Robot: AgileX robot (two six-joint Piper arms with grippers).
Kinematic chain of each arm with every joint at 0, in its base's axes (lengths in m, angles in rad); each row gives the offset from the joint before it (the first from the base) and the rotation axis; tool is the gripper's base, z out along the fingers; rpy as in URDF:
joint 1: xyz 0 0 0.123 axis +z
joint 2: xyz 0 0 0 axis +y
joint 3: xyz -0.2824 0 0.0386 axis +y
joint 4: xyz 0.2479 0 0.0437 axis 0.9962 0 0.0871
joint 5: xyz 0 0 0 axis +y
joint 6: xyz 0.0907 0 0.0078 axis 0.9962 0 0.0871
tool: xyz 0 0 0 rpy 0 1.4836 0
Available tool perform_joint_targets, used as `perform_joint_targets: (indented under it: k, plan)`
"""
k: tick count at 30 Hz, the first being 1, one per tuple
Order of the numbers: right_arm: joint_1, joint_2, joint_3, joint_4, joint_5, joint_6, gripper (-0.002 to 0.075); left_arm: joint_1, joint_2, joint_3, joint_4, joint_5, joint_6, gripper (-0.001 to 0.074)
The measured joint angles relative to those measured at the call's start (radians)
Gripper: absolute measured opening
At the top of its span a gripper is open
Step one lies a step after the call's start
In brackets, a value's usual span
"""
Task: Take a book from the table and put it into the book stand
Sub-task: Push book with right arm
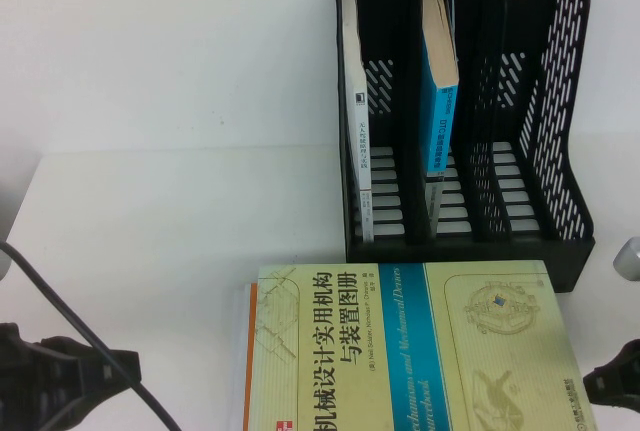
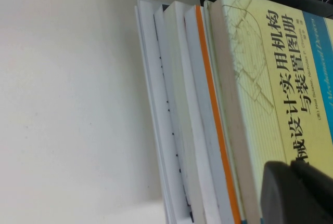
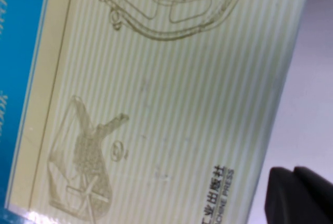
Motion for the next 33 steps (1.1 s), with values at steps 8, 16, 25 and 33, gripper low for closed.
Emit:
perform_joint_targets:
  k: [8,16,25,33]
  plan:
    - [0.000,0.001,-0.039,-0.050,0.006,0.015,-0.0003,0.000,0.000,0.000,0.000,0.000,0.010,-0.0004]
    - [0.000,0.001,-0.119,-0.079,0.070,0.032,-0.0003,0.000,0.000,0.000,0.000,0.000,0.011,-0.0004]
    - [0.000,0.061,-0.119,-0.151,0.075,0.059,-0.0003,0.000,0.000,0.000,0.000,0.000,0.011,-0.0004]
    - [0.000,0.095,-0.121,-0.136,0.075,0.061,-0.0003,0.000,0.000,0.000,0.000,0.000,0.016,-0.0004]
